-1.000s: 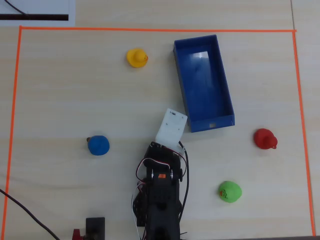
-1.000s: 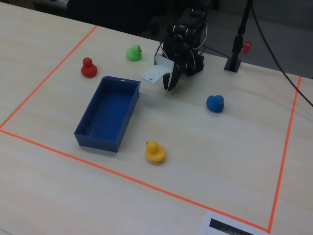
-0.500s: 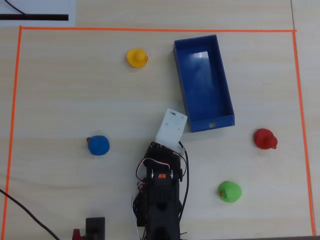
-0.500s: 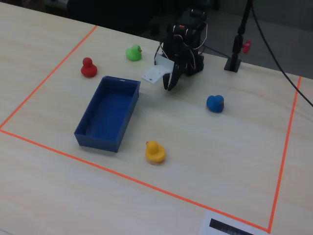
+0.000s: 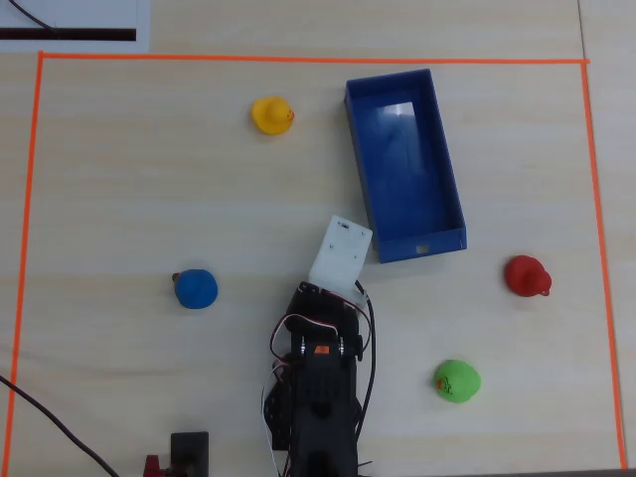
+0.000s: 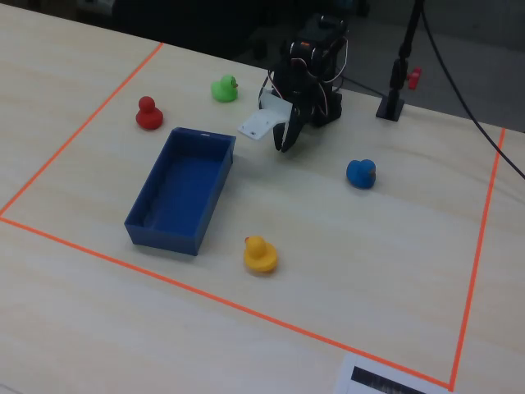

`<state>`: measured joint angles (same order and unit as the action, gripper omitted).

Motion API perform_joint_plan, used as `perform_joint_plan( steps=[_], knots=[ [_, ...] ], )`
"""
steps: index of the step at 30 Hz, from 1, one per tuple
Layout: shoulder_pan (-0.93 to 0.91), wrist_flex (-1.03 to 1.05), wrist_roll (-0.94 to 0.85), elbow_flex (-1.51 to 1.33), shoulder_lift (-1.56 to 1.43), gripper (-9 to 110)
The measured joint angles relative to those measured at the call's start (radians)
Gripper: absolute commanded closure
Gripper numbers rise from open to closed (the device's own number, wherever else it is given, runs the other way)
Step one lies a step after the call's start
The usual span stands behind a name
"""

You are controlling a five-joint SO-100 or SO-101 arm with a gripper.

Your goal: Grasp yellow duck and put it into box.

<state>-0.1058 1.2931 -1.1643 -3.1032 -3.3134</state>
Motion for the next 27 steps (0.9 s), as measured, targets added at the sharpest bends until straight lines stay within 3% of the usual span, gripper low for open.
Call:
perform_joint_plan(
  steps=[17, 21, 25, 27],
  knots=[
    [0.043, -0.026, -0.006, -0.017, 0.003, 101],
    [0.043, -0.135, -0.037, -0.009, 0.066, 101],
    [0.043, -0.314, -0.046, 0.114, 0.232, 96],
    [0.043, -0.397, -0.052, 0.210, 0.333, 83]
  ],
)
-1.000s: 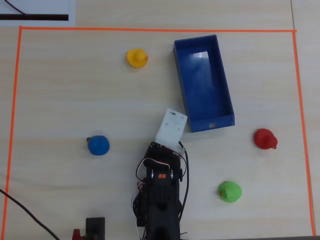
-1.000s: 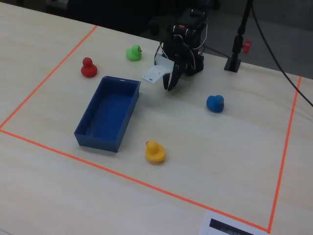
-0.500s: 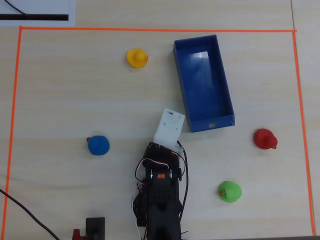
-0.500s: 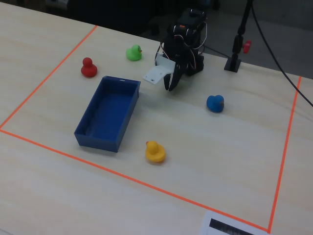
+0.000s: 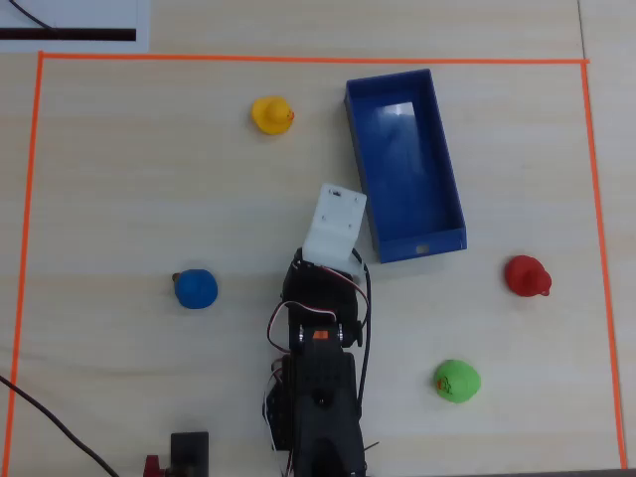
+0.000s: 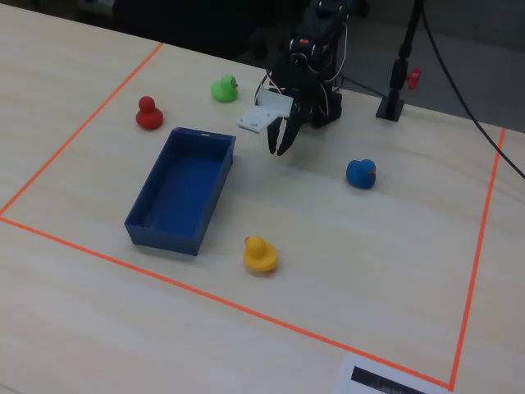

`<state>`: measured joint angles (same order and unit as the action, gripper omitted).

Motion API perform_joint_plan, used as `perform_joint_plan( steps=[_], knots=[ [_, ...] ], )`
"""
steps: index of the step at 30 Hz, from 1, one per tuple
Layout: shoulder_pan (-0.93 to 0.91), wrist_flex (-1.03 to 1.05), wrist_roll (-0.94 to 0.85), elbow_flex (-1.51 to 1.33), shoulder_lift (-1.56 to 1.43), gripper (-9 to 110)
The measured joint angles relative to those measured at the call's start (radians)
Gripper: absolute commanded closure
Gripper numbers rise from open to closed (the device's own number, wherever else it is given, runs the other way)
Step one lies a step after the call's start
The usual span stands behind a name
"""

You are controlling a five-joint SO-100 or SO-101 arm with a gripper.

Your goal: Grasp yellow duck and put it into box.

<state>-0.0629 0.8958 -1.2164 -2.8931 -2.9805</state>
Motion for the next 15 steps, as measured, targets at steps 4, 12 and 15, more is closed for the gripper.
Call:
perform_joint_plan(
  steps=[4, 12, 15],
  knots=[
    [0.006, -0.150, -0.055, 0.161, 0.175, 72],
    [0.031, -0.979, -0.261, 0.034, 0.459, 63],
    [0.066, -1.424, -0.342, -0.123, 0.558, 63]
  ],
)
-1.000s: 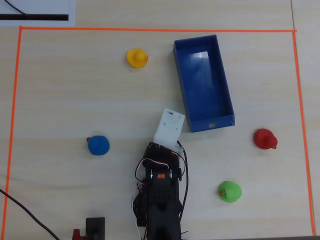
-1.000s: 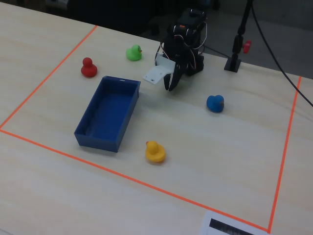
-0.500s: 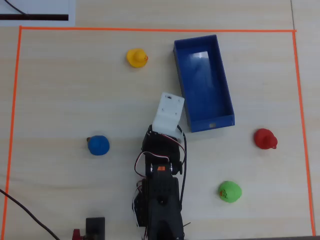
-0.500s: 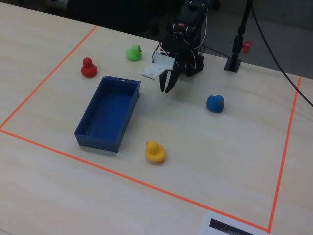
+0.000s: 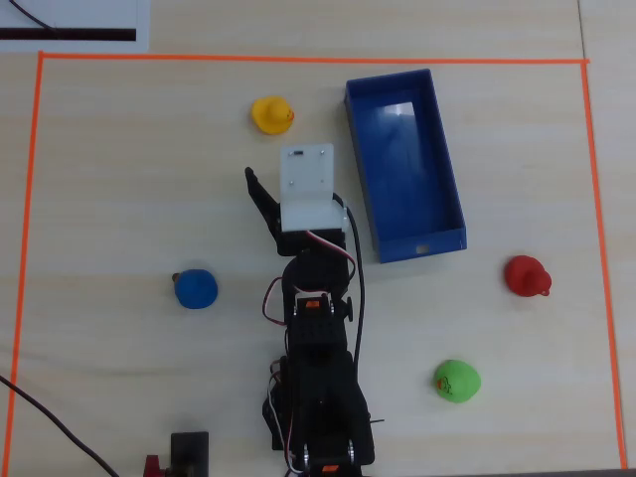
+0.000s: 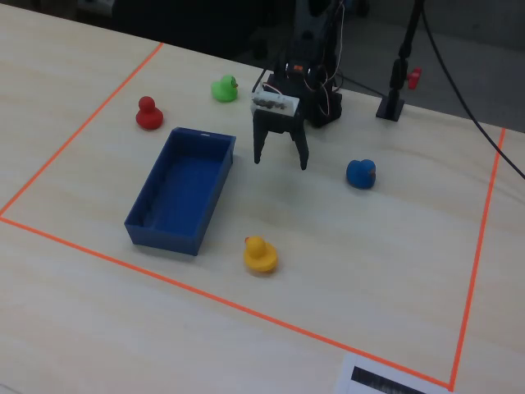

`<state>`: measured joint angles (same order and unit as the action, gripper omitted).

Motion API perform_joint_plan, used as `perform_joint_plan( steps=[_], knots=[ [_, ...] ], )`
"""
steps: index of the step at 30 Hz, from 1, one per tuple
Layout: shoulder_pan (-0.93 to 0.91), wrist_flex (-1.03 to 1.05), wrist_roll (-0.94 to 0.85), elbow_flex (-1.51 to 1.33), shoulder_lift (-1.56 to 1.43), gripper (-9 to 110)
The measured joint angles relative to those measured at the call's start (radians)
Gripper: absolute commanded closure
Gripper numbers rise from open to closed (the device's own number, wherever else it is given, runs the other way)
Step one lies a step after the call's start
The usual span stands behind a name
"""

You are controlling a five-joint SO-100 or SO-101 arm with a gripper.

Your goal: Grasp yellow duck and put it into box.

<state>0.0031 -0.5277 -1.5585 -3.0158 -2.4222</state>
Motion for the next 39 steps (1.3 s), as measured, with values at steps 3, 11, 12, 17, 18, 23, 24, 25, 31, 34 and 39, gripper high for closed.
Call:
perform_joint_plan(
  steps=[3, 11, 12, 17, 18, 23, 24, 25, 31, 34, 39],
  knots=[
    [0.012, -0.094, -0.005, -0.015, 0.060, 63],
    [0.000, 0.067, 0.057, 0.138, 0.160, 63],
    [-0.002, 0.094, 0.069, 0.178, 0.186, 63],
    [-0.002, 0.144, 0.140, 0.351, 0.350, 64],
    [-0.002, 0.144, 0.147, 0.376, 0.388, 64],
    [-0.002, 0.067, 0.158, 0.445, 0.569, 64],
    [-0.002, 0.051, 0.161, 0.459, 0.601, 64],
    [-0.002, 0.040, 0.166, 0.474, 0.634, 64],
    [-0.015, 0.031, 0.213, 0.568, 0.775, 64],
    [-0.015, 0.009, 0.222, 0.598, 0.827, 64],
    [-0.014, -0.040, 0.232, 0.607, 0.908, 64]
  ],
)
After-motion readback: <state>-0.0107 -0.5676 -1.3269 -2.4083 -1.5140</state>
